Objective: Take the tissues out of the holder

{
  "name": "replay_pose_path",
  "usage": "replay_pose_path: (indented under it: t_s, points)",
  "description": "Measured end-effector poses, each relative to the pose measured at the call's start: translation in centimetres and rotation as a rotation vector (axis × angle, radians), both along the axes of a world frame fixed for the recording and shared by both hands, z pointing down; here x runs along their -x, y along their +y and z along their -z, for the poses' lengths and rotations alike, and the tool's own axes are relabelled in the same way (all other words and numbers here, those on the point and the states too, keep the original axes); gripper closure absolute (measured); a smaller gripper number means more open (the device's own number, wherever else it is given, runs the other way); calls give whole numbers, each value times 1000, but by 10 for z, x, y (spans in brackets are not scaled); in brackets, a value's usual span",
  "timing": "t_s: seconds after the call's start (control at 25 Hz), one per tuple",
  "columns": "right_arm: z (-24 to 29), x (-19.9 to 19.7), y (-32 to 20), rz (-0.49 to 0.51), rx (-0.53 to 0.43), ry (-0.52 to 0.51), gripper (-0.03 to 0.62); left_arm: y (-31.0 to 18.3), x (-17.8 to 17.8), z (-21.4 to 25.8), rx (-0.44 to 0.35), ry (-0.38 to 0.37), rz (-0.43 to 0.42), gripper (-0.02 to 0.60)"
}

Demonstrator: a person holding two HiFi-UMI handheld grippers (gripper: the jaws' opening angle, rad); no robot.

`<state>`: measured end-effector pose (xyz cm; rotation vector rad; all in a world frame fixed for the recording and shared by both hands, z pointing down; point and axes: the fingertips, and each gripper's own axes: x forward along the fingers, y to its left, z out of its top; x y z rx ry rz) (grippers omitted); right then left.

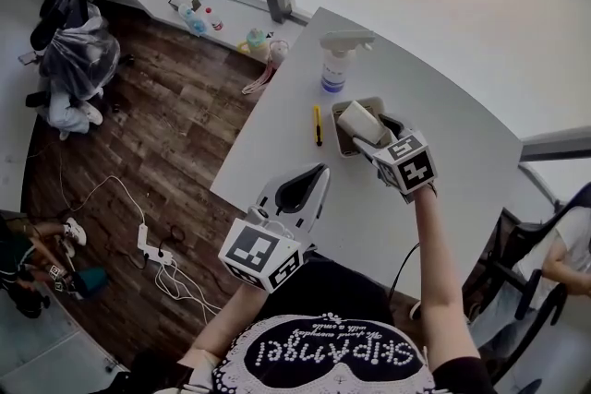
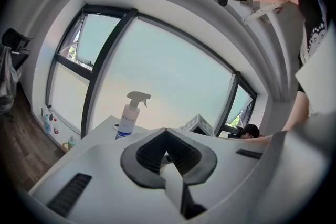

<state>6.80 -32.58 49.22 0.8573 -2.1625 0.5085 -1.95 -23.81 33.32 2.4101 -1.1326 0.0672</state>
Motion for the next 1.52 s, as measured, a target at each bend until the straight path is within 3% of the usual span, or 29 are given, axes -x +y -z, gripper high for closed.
replay_pose_path:
  t_s: [0.44, 0.72, 1.08, 1.52]
  points:
    - [-20, 14, -1, 97, 84, 114, 298, -8, 2, -1, 15, 7, -11, 580]
    - [-27, 13, -5, 97, 107, 121, 299, -11, 7, -4, 19, 13, -11, 580]
    - [-37, 11, -5, 108, 46, 220, 301, -13, 8, -2, 14, 25, -22, 580]
    - [-30, 13, -3, 103, 89, 182, 316, -12, 14, 1, 0, 20, -13, 580]
